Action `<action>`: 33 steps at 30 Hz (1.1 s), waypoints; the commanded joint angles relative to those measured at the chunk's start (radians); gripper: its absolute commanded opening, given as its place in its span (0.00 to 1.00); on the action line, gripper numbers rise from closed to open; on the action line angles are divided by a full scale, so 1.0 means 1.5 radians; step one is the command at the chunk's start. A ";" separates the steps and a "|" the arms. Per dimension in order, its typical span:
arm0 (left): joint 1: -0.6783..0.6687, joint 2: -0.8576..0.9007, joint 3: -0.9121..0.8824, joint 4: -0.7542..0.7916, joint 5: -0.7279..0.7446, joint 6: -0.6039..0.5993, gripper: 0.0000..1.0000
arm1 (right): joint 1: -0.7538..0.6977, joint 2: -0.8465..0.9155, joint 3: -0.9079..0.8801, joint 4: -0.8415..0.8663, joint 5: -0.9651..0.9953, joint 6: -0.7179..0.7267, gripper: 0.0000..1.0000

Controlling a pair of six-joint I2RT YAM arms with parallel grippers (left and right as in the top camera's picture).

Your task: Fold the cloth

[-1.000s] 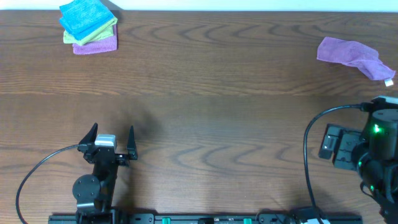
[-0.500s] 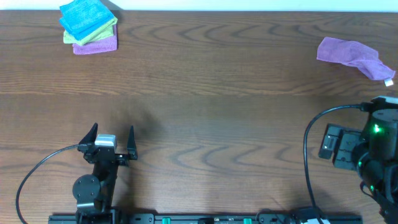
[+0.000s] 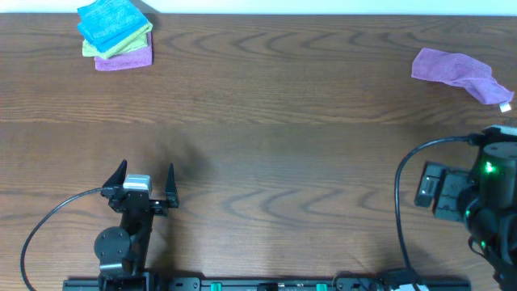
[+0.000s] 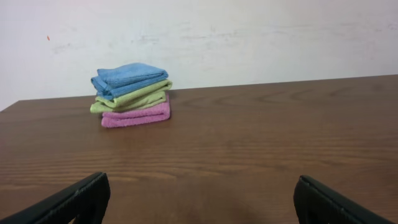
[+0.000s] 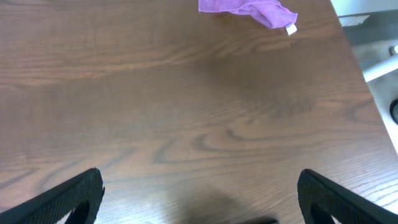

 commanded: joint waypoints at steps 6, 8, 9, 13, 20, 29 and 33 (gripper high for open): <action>-0.003 -0.007 -0.007 -0.037 -0.002 0.005 0.95 | 0.005 -0.212 -0.222 0.331 0.000 -0.021 0.99; -0.003 -0.007 -0.007 -0.037 -0.002 0.005 0.95 | 0.005 -0.271 -0.335 0.425 -0.007 -0.027 0.99; -0.003 -0.007 -0.007 -0.037 -0.002 0.005 0.95 | 0.003 -0.296 -0.389 0.469 -0.017 -0.034 0.99; -0.003 -0.007 -0.007 -0.037 -0.002 0.005 0.96 | -0.016 -0.408 -0.641 0.659 -0.090 -0.092 0.99; -0.003 -0.007 -0.007 -0.037 -0.002 0.005 0.95 | -0.026 -0.537 -0.871 0.807 -0.098 -0.098 0.99; -0.003 -0.007 -0.007 -0.037 -0.002 0.005 0.95 | -0.056 -0.627 -0.990 0.820 -0.098 -0.098 0.99; -0.003 -0.007 -0.007 -0.037 -0.002 0.005 0.96 | -0.059 -0.644 -1.026 0.823 -0.098 -0.097 0.99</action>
